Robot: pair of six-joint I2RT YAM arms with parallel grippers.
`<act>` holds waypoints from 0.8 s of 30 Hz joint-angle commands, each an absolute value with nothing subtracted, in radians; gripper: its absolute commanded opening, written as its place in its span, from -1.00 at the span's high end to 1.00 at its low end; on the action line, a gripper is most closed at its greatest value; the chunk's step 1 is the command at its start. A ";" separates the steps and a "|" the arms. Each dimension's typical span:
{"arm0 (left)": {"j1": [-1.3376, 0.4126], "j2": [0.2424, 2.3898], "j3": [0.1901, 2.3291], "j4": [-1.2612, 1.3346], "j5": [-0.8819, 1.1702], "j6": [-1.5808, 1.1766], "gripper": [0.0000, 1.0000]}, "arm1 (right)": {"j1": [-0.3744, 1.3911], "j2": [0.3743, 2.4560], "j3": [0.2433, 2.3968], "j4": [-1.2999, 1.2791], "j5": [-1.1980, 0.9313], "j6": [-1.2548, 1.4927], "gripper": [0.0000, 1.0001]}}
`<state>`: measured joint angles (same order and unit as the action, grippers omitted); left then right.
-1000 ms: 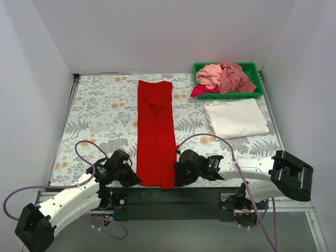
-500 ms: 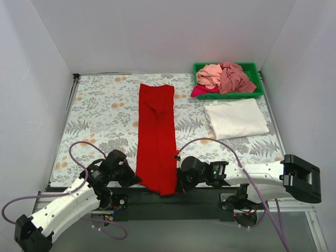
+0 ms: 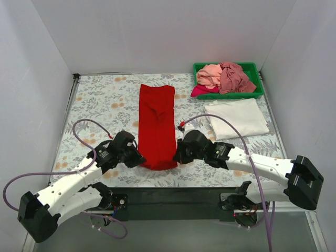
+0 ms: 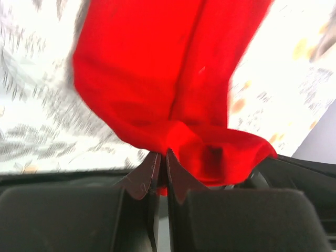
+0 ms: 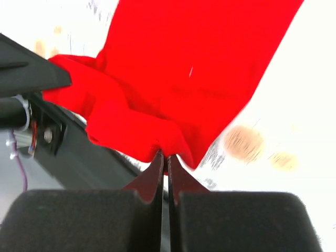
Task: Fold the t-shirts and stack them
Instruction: Fold the tshirt
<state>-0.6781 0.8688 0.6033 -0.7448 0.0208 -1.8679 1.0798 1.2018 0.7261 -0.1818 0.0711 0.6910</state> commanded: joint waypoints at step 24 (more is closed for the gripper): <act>-0.442 1.551 1.130 -0.491 -0.140 -1.565 1.00 | 0.638 1.727 1.281 -0.133 -0.256 0.416 0.97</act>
